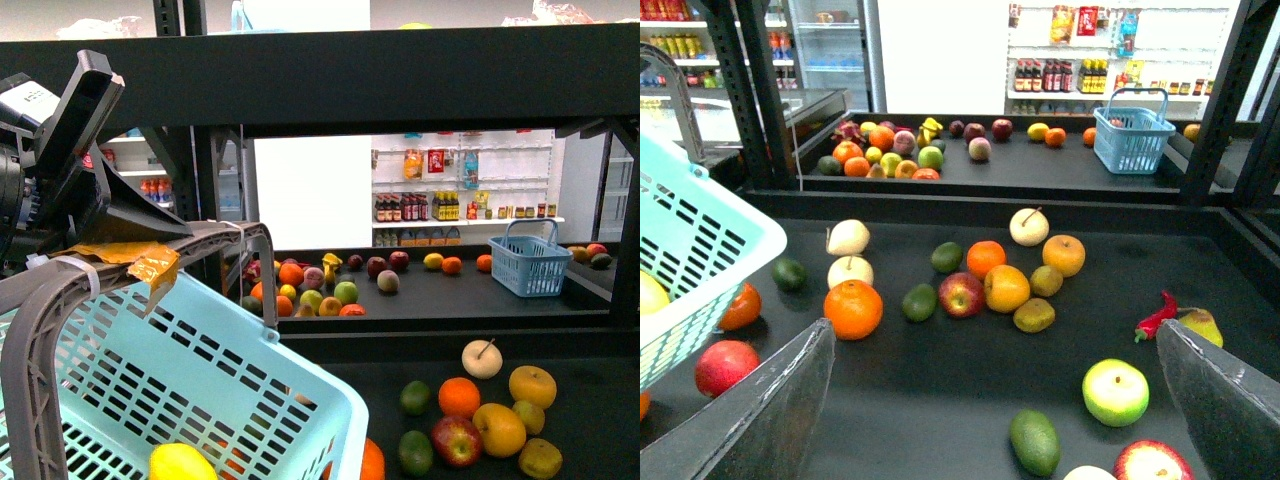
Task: Pick lemon from shelf
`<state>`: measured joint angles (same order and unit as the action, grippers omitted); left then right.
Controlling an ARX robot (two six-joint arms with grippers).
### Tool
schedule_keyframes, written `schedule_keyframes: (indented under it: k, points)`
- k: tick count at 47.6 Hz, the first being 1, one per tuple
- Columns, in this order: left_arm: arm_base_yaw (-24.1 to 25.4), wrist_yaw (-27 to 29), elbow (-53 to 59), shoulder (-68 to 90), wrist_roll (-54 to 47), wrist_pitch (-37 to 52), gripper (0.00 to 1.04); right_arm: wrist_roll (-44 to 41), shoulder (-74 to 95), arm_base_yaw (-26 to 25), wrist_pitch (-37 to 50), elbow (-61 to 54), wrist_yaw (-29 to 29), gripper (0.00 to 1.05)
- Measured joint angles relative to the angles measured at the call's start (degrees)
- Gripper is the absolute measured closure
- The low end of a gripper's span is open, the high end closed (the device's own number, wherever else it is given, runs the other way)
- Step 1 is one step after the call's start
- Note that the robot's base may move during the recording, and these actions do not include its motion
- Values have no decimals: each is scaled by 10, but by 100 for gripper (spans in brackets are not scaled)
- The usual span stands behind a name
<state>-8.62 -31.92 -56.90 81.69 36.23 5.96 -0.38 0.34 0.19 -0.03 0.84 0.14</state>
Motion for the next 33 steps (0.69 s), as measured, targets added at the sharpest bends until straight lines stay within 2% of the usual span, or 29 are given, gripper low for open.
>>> schedule_keyframes:
  k: [1, 4, 8, 17, 24, 33]
  points:
    - [0, 2, 0, 0, 2, 1, 93, 0, 0, 0, 0, 0, 0, 8]
    - [-3, 57, 22, 0, 43, 70, 93, 0, 0, 0, 0, 0, 0, 8]
    - [-2, 105, 30, 0, 92, 111, 93, 0, 0, 0, 0, 0, 0, 8]
    - [30, 165, 30, 0, 167, 157, 93, 0, -1, 0, 0, 0, -2, 8]
    - [73, 237, 35, -2, 224, 208, 93, 0, -1, 0, 0, 0, -1, 8]
    - [156, 345, 71, -27, 302, 263, 93, 0, -1, 0, 0, 0, -1, 8]
